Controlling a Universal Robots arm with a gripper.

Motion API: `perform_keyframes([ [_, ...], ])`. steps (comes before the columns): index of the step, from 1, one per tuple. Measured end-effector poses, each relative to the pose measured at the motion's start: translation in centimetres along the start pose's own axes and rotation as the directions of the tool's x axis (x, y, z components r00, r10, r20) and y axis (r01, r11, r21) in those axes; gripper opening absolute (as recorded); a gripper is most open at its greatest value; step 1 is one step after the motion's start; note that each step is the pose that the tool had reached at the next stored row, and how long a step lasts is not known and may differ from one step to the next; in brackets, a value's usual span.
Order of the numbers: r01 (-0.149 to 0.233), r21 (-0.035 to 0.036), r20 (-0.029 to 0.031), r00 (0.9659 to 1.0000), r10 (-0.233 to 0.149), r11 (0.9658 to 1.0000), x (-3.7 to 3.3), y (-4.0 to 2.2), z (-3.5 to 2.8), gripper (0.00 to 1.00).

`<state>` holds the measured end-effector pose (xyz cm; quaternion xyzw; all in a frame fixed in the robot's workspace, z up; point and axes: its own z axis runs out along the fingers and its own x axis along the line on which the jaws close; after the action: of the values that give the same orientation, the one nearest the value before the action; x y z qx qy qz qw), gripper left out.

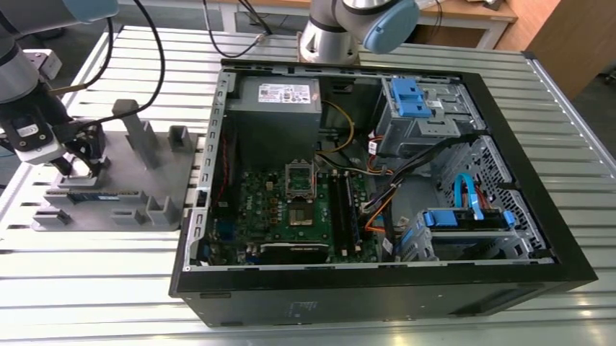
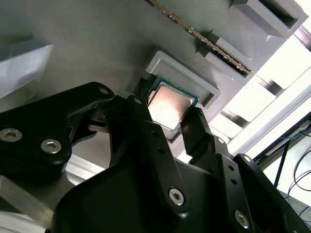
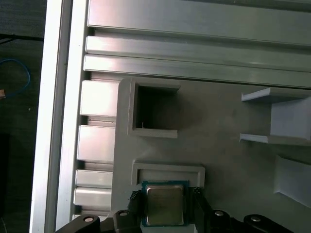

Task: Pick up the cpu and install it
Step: 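Pick up the cpu and move it towards the insertion slot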

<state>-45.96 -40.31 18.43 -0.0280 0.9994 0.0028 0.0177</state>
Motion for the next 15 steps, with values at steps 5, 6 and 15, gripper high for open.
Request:
perform_keyframes([
  [5, 0.0, 0.0, 0.0009, 1.0, 0.0, 1.0, 0.08, 0.0, 0.0, 0.54],
  [6, 0.0, 0.0, 0.0009, 1.0, 0.0, 1.0, 0.08, 0.0, 0.0, 0.54],
  [15, 0.0, 0.0001, 0.0007, 1.0, 0.0, 1.0, 0.1, 0.0, -0.01, 0.47],
])
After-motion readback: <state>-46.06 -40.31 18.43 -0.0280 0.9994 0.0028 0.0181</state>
